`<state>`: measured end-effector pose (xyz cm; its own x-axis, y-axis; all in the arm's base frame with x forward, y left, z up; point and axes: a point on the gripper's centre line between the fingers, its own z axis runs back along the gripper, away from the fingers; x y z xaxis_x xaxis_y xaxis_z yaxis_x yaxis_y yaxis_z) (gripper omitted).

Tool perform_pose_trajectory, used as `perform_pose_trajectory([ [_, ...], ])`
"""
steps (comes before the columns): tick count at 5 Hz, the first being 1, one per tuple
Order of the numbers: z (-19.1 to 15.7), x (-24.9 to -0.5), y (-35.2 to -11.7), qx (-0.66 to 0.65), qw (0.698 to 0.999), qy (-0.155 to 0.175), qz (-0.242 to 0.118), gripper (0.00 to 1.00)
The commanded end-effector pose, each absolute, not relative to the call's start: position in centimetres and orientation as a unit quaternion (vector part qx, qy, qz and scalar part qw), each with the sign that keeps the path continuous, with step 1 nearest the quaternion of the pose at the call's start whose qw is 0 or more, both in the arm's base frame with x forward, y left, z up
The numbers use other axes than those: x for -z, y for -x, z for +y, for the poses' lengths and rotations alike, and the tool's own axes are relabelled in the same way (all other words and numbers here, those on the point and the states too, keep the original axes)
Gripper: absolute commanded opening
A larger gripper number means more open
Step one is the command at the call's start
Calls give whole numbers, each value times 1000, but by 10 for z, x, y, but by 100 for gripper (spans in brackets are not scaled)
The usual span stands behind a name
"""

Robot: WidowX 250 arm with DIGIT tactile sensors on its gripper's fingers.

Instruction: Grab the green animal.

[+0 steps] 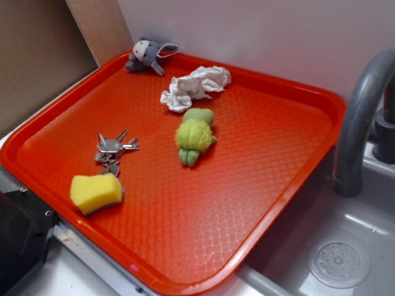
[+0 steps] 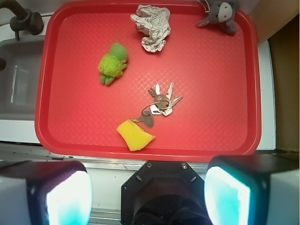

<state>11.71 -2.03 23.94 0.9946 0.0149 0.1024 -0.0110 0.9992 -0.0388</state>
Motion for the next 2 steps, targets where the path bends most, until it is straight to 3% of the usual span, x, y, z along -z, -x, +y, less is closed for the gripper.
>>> perform_pose_trajectory([
  [1, -20, -239, -117, -6, 998, 19, -51, 100],
  [2, -34, -216, -164, -113, 993, 17, -27, 100],
])
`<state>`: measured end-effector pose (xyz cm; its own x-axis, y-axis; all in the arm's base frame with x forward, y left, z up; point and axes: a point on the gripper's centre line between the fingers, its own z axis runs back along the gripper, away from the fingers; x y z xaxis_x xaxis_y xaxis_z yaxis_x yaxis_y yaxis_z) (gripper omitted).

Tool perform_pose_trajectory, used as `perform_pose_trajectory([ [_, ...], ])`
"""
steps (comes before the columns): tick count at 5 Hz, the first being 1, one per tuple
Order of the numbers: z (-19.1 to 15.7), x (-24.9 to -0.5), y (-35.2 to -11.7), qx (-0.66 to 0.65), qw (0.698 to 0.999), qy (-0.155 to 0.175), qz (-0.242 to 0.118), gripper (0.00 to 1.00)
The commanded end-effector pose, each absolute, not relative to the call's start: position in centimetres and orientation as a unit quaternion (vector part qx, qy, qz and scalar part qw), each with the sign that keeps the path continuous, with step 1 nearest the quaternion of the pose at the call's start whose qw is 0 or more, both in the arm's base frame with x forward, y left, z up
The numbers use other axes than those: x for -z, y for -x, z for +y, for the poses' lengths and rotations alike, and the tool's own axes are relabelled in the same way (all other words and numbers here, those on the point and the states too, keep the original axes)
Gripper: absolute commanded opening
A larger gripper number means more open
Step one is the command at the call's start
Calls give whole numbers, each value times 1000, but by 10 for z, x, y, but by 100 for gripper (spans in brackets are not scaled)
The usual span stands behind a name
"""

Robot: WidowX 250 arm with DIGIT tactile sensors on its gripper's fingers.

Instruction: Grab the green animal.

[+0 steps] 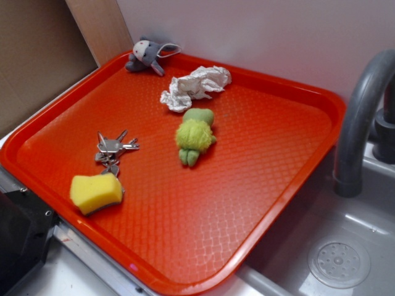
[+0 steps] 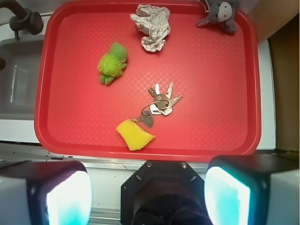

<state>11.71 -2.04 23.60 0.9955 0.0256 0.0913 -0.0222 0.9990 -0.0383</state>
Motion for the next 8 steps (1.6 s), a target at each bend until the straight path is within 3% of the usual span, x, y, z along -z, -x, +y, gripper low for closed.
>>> perform_pose_trajectory([
  [1, -44, -202, -200, -201, 979, 29, -13, 100],
  [2, -58, -183, -224, -261, 965, 33, -17, 100],
  [4, -78, -104, -256, -288, 957, 11, -8, 100],
  [5, -78, -73, -266, -285, 958, 12, 9, 100],
  [6, -73, -41, -261, -276, 961, -10, 35, 100],
  [7, -79, -22, -258, -257, 965, -11, 38, 100],
  [8, -85, -10, -256, -235, 971, -5, 43, 0],
])
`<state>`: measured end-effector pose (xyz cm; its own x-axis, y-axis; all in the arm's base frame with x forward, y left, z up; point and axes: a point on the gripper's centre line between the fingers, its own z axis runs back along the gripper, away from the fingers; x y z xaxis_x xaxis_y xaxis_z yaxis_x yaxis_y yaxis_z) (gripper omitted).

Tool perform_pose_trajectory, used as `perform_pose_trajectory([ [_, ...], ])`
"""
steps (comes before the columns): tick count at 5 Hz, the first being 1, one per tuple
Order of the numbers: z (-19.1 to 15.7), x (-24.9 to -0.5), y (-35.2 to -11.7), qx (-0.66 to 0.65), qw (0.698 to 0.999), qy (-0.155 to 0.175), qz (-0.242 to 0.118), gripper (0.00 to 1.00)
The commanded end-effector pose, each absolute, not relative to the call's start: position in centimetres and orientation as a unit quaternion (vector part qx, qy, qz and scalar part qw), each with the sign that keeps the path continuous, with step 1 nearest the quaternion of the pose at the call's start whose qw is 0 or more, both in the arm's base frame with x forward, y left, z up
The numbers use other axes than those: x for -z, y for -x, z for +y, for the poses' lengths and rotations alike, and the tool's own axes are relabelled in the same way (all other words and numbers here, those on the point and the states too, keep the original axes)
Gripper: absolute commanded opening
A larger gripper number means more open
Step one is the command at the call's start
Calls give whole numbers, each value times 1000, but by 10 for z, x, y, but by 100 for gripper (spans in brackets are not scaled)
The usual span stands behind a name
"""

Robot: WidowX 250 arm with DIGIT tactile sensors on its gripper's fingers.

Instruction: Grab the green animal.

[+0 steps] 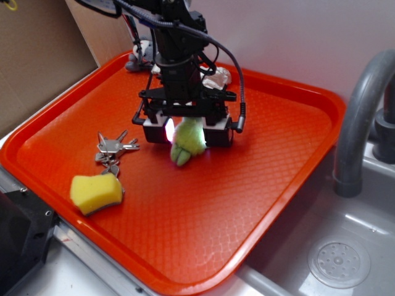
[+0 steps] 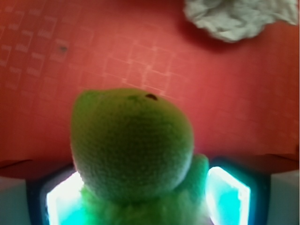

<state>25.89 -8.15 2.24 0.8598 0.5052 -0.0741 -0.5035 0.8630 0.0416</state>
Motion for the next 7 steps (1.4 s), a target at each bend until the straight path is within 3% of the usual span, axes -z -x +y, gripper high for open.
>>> perform_pose_trajectory([
  [1, -87, -19, -252, -217, 976, -3, 32, 0],
  [2, -80, -50, -248, -183, 982, -20, 47, 0],
  [3, -73, -100, -250, -100, 992, -19, 73, 0],
  [4, -69, -147, -243, -84, 995, -33, 34, 0],
  [5, -63, -187, -228, -77, 997, -8, -5, 0],
  [6, -56, -214, -217, -91, 995, 20, -38, 0],
  [7, -51, -216, -219, -98, 994, 37, -20, 0],
])
